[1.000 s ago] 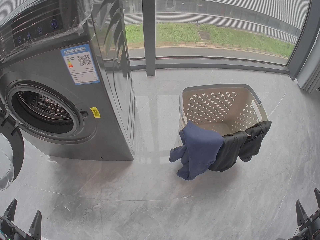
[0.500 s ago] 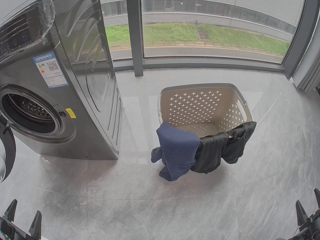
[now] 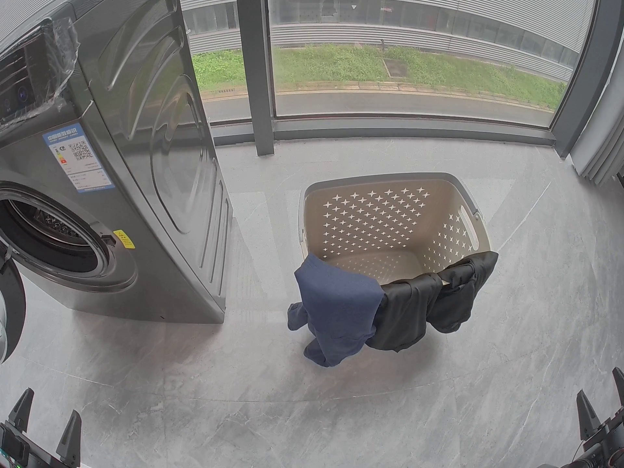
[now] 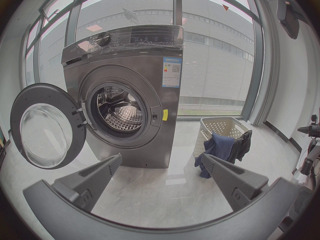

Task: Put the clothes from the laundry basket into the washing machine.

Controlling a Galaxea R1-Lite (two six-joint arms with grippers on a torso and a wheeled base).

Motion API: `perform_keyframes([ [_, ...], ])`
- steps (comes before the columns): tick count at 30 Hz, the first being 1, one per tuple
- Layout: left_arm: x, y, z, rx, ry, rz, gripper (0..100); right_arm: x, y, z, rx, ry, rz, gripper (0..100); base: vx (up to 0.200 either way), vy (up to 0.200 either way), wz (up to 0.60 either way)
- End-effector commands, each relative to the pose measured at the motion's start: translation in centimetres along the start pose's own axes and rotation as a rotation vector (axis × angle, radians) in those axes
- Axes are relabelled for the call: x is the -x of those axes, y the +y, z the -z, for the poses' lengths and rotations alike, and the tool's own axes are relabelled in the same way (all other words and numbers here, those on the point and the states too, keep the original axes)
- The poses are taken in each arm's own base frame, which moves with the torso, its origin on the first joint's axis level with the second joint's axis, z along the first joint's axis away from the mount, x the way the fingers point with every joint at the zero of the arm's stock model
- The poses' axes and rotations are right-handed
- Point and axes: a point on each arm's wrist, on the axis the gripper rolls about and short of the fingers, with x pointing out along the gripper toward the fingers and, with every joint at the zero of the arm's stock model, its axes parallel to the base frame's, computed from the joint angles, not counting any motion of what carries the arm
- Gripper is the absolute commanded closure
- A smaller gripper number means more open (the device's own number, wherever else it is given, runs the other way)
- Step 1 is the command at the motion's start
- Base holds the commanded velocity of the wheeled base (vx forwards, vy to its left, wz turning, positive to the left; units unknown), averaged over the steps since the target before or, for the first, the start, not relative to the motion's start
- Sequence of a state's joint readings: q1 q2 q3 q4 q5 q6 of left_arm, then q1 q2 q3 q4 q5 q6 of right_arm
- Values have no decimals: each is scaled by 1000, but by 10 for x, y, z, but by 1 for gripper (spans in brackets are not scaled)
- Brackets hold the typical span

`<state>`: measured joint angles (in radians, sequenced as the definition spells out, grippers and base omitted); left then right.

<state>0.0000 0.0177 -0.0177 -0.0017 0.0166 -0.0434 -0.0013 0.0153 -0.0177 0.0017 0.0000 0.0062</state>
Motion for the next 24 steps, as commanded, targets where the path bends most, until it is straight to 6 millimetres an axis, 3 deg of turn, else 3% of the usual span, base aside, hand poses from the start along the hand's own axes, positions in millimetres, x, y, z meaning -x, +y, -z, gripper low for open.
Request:
perform_keyframes([
  [1, 0, 0, 5, 3, 6, -1, 0, 0, 0, 5, -1, 2, 0, 0, 0, 0, 0],
  [7, 0, 0, 5, -2, 6, -1, 0, 0, 0, 5, 0, 2, 2, 0, 0, 0, 0],
  [19, 0, 0, 5, 1, 6, -1, 0, 0, 0, 5, 0, 2, -1, 0, 0, -200, 0],
  [24, 0, 0, 5, 1, 6, 1, 0, 0, 0, 5, 0, 2, 0, 0, 0, 0, 0],
])
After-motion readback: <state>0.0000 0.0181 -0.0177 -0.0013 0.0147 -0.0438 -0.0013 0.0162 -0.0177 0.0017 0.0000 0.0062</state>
